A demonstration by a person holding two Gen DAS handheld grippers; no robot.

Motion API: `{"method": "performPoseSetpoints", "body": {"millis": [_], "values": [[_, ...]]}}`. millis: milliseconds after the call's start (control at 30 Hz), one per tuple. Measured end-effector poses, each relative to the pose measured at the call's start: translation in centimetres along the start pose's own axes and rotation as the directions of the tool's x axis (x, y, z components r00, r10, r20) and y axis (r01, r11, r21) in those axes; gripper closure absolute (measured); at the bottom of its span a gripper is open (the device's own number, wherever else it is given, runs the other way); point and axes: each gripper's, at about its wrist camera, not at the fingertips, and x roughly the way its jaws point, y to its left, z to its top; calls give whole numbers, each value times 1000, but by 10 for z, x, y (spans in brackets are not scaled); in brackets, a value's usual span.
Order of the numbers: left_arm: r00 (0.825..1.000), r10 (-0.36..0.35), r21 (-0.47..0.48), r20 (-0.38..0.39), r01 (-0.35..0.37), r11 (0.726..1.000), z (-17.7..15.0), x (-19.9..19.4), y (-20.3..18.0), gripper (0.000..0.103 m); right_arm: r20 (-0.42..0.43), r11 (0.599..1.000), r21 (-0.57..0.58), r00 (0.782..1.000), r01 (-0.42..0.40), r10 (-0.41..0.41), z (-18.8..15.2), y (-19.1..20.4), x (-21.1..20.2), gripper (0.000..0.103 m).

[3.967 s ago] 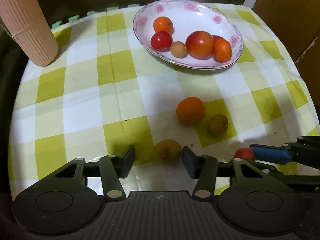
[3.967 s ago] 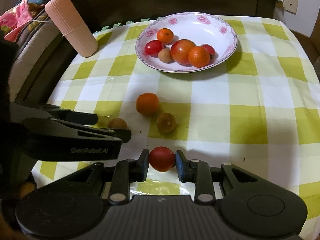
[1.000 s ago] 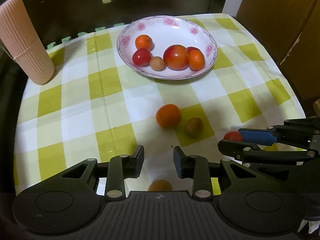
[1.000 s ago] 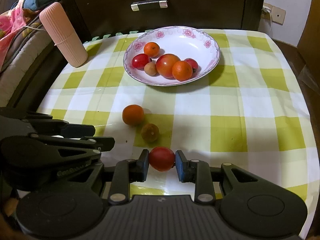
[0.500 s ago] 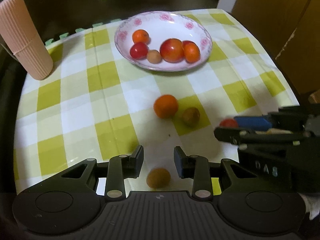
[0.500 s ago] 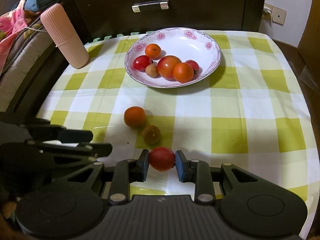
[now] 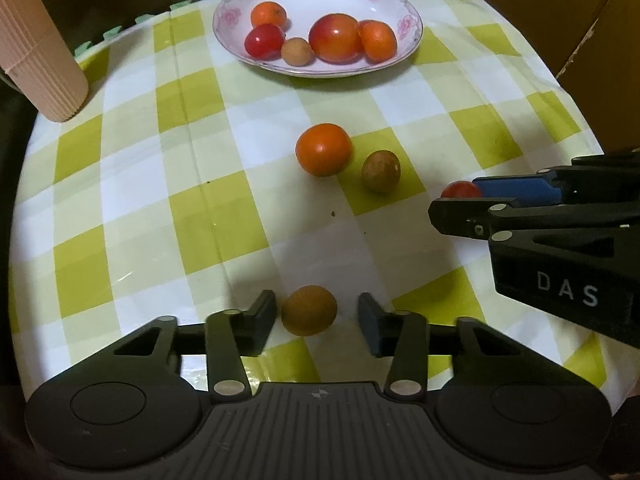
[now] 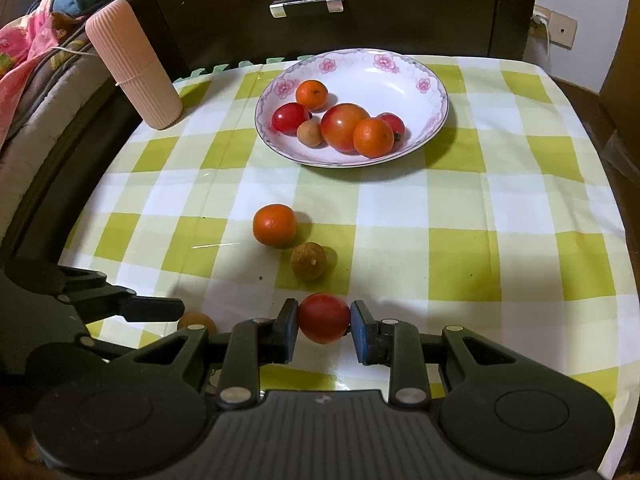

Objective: Organize fruits
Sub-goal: 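Grasp a small brown fruit with the left gripper while the right holds the tomato, then carry the brown fruit with the left gripper while the right carries the tomato over the bowl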

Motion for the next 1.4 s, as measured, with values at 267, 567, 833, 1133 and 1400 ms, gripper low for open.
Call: {"method": "performPoseSetpoints", "body": {"millis": [267, 567, 833, 1133, 1400], "values": [[1000, 9, 26, 12, -9, 1000, -3, -4, -5, 66, 10, 1000, 0, 1000, 1, -1, 0, 1, -2, 76], [998, -17, -22, 63, 19, 1000, 6, -16, 4, 66, 23, 1000, 6, 1000, 3, -3, 2, 0, -4, 76], [995, -30, -49, 100, 35, 998, 23, -23, 10, 66, 20, 1000, 2, 1000, 3, -3, 3, 0, -3, 75], [990, -44, -61, 132, 53, 997, 46, -27, 15, 66, 36, 1000, 22, 999, 7, -7, 15, -5, -2, 75], [988, -43, -69, 151, 54, 996, 72, -25, 17, 67, 63, 999, 52, 998, 7, -11, 34, -14, -1, 75]]}}
